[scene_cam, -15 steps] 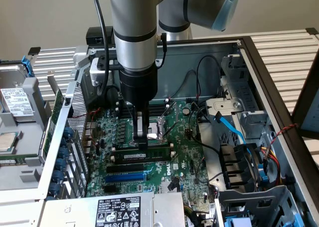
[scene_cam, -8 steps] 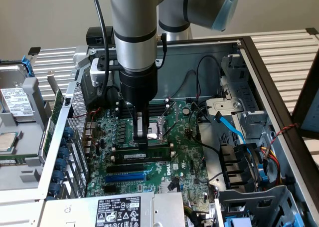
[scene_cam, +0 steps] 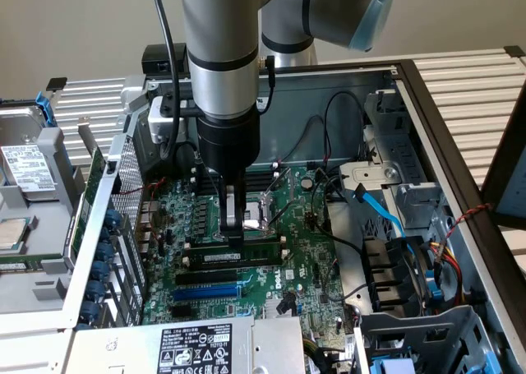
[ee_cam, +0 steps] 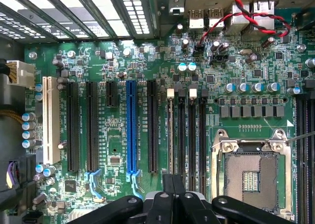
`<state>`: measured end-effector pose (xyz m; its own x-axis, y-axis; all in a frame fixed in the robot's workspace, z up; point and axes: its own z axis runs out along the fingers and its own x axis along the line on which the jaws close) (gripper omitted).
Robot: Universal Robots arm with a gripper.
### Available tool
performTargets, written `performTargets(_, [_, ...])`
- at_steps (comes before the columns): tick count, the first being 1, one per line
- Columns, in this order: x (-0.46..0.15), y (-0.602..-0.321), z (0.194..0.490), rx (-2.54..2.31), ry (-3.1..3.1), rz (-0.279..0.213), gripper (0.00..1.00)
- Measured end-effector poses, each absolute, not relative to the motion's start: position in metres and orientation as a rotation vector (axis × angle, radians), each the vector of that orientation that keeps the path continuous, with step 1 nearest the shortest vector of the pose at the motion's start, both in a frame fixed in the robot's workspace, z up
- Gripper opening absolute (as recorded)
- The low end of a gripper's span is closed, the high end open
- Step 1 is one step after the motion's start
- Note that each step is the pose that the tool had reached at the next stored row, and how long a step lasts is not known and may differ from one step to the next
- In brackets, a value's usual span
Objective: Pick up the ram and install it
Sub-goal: 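Press down the ram until it locks into place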
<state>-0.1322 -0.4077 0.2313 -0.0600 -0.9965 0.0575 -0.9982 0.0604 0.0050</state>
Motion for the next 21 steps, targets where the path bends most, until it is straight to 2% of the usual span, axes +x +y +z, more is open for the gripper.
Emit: performTargets(21, [-0.1316,-0.4061,0.2327,2.122,-2.254,0.056,0.1])
